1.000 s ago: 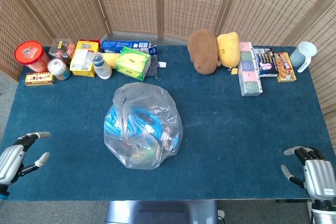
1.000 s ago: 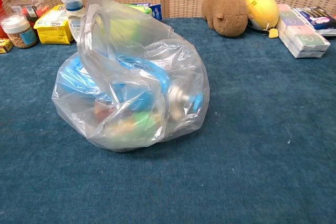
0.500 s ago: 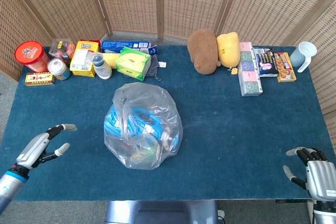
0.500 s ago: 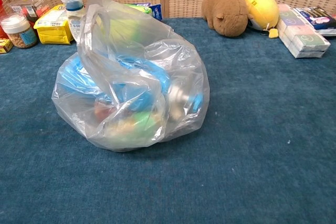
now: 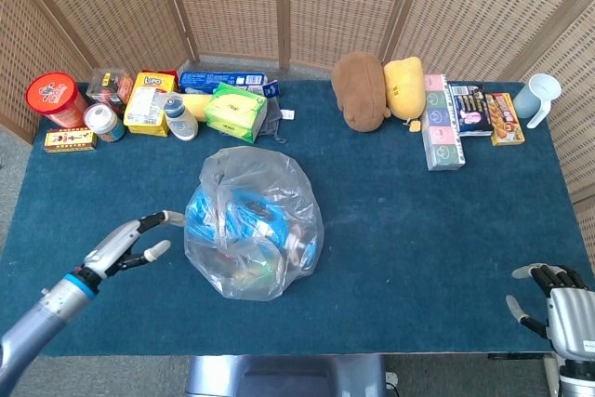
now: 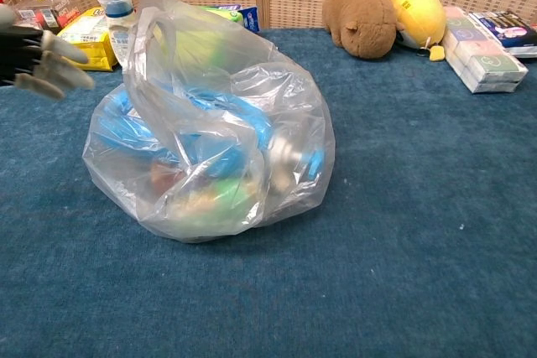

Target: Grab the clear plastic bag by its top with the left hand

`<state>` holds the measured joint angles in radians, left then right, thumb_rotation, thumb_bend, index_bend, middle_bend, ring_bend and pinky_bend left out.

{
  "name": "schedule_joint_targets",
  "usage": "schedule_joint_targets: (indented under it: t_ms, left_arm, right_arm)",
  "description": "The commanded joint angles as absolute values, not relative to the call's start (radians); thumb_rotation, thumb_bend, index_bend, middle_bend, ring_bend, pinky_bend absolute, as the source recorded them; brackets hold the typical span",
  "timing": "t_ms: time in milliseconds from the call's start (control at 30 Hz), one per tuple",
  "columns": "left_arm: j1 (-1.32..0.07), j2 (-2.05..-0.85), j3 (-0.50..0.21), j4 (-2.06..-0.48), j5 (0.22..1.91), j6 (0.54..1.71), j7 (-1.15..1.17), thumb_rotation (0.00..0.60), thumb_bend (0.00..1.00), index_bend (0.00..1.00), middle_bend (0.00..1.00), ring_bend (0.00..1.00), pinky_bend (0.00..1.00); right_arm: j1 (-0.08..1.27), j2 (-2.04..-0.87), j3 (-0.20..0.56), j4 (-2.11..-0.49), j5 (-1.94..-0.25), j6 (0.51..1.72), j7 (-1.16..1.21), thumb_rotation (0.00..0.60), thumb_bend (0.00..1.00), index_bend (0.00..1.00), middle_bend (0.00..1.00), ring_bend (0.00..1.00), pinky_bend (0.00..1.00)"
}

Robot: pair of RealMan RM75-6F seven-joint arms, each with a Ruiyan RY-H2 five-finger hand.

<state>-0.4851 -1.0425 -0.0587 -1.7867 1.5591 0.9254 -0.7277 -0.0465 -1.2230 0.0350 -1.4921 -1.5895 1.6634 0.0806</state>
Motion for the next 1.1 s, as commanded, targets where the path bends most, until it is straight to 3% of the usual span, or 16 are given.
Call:
schedule_joint_targets:
  t_ms: [33, 600, 900, 1100]
  left_arm:
    - [-0.534, -1.071, -0.084, -1.788, 1.528, 0.875, -0.721, 0.000, 0.23, 0.18, 0.24, 0.17, 0.17]
    - [-0.719, -1.204, -0.187, -1.803, 1.314, 0.679, -0.638, 0.000, 0.22, 0.18, 0.24, 0.17, 0.17]
    - [-0.767, -1.280, -0.286, -1.781, 1.171, 0.608, -0.824, 0.000, 0.23, 0.18, 0.24, 0.17, 0.18]
    - [-0.775, -1.378, -0.387, -1.716, 1.063, 0.559, -1.044, 0.000, 0.25, 0.22, 0.24, 0.17, 0.24]
  right_arm:
    - [-0.049, -1.223, 0.035, -1.488, -1.587, 1.665, 0.086, 0.594, 0.29, 0.44, 0.45, 0.40, 0.27]
    - [-0.081, -1.222, 0.037, -1.435, -1.566, 1.691, 0.160, 0.592, 0.29, 0.44, 0.45, 0.40, 0.27]
    - [-0.086, -1.230, 0.042, -1.419, -1.561, 1.693, 0.182, 0.592, 0.29, 0.44, 0.45, 0.40, 0.27]
    - [-0.092, -1.228, 0.044, -1.413, -1.560, 1.702, 0.195, 0.592, 0.29, 0.44, 0.45, 0.40, 0.27]
